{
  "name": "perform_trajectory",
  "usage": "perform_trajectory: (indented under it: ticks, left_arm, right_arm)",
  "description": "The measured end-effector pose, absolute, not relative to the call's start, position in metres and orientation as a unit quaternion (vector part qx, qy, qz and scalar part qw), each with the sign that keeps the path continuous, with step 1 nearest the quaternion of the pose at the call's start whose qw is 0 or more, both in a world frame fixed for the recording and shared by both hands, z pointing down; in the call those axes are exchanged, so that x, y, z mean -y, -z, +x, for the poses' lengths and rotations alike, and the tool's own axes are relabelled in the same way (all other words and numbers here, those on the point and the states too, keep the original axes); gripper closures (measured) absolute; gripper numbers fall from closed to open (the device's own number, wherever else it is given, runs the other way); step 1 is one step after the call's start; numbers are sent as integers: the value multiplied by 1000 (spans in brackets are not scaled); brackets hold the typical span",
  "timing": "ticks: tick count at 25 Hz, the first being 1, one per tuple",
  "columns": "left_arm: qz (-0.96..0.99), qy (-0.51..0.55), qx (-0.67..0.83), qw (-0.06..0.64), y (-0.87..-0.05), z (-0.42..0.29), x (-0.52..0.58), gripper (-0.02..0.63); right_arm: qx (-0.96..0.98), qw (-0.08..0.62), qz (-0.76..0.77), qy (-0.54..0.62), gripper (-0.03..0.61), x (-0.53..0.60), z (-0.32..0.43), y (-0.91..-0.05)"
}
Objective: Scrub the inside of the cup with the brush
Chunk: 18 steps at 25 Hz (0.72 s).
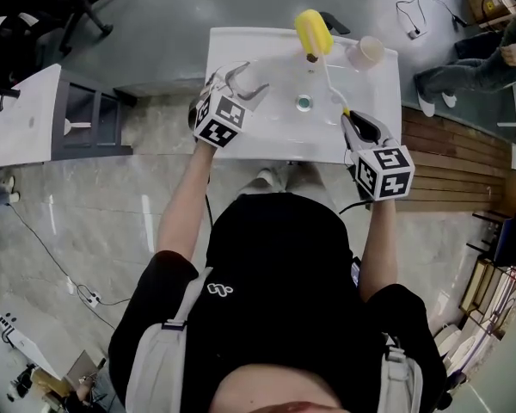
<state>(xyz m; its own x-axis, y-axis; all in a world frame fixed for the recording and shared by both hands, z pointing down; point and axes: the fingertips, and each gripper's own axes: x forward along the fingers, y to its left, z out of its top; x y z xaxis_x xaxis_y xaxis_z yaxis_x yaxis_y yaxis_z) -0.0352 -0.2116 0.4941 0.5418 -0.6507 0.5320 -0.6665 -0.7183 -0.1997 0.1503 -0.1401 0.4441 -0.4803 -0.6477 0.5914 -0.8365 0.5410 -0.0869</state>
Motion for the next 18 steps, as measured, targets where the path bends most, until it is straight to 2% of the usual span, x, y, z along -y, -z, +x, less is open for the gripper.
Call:
perform_trajectory:
  ticks: [6, 18]
  left_arm:
    - [884, -253, 391, 29, -488, -47, 229, 344]
    - [885, -186, 423, 47, -495, -62, 275, 344]
  right_arm:
    - [848, 187, 453, -203, 528, 162, 142, -436]
    - [846, 135, 470, -213, 528, 204, 141, -437]
